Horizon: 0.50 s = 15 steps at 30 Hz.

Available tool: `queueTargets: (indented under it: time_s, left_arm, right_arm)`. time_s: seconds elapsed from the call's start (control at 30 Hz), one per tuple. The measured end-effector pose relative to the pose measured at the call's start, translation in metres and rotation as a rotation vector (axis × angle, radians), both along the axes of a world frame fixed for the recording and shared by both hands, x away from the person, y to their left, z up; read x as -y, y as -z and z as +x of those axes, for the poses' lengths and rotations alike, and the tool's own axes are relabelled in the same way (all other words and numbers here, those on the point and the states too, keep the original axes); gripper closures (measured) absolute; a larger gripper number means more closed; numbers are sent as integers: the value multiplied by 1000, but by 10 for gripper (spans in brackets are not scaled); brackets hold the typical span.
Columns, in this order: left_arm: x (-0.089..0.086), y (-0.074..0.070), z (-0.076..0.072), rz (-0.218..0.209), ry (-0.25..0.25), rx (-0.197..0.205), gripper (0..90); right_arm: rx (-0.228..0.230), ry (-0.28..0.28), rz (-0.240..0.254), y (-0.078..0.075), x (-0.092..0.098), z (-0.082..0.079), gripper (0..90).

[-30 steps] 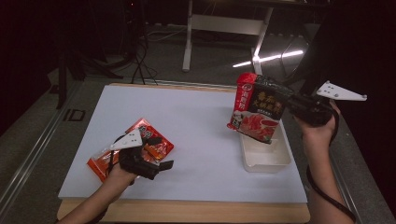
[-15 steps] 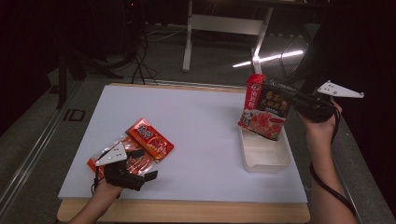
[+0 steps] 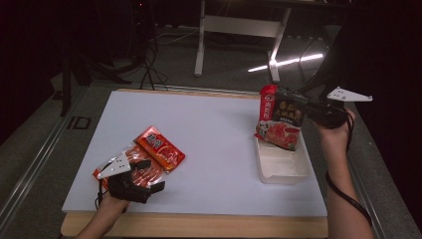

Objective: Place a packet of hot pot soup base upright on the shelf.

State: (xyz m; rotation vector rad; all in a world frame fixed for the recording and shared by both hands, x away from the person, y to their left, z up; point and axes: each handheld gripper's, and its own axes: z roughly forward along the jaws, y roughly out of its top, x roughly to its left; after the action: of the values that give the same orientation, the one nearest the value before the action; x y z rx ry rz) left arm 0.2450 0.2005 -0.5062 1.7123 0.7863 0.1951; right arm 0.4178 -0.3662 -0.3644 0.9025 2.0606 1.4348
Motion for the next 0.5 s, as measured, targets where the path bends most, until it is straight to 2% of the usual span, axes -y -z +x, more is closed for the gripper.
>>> queueTargets:
  time_s: [0.07,0.1,0.23,0.33,0.37,0.5]
  left_arm:
    - [0,0,0,1,0,1,16]
    - [-1,0,0,0,-3,0,16]
    - [-2,2,1,-6,-6,-4,16]
    - [-2,2,1,-8,-4,-3,16]
    - [-1,2,1,-9,-3,-3,16]
    - [0,2,1,-10,2,-5,16]
  right_arm:
    - [11,4,-7,5,3,2,764]
    - [11,2,4,5,5,2,763]
    - [13,7,-1,5,10,0,763]
    - [13,2,-14,6,9,0,762]
    - [19,-2,-38,8,5,1,761]
    - [13,-18,-25,13,0,3,757]
